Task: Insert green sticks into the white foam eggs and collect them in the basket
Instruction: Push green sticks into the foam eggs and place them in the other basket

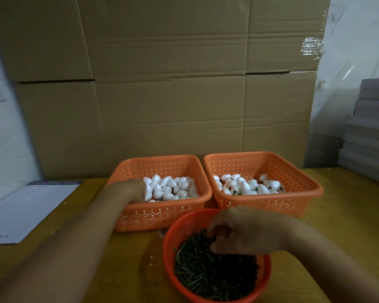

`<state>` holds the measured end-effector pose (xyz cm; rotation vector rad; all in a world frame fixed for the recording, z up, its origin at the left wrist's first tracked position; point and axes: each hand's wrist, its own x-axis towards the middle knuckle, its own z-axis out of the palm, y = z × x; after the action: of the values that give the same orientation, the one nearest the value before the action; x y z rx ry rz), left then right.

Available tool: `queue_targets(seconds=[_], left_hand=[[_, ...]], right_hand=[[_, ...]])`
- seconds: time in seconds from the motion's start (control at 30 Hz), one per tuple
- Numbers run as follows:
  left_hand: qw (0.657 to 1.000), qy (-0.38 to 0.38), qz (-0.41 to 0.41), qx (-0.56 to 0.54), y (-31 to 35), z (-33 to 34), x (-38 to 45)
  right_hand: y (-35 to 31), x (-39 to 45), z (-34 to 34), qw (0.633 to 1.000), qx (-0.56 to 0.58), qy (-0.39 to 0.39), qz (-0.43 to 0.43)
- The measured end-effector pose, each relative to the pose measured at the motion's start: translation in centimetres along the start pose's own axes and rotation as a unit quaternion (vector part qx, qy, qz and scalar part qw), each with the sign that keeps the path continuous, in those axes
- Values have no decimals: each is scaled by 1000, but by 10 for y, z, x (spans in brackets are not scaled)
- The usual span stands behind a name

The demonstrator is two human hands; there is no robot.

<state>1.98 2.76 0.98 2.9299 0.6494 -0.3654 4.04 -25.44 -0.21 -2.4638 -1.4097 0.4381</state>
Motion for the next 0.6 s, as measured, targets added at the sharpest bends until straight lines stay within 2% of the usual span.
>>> queue_targets(seconds=[0.1, 0.17, 0.27, 0.33, 0.43, 0.6], left_hand=[[997, 59, 45, -31, -14, -1, 8], [983, 114, 99, -106, -15, -2, 10], [937, 213, 195, -199, -4, -3, -1], [905, 249, 251, -238, 6, 1, -12], [862, 263, 308, -305, 17, 9, -33], [811, 244, 350, -400, 27, 16, -57]], right_hand=[[-1, 0, -1, 1000, -2, -4, 2], [-2, 0, -2, 1000, -1, -5, 2], [-3, -1, -2, 1000, -3, -10, 5], [-3, -2, -2, 1000, -3, -7, 4], [-4, -2, -3, 1000, -10, -5, 4], [-5, -1, -2, 1000, -16, -7, 1]])
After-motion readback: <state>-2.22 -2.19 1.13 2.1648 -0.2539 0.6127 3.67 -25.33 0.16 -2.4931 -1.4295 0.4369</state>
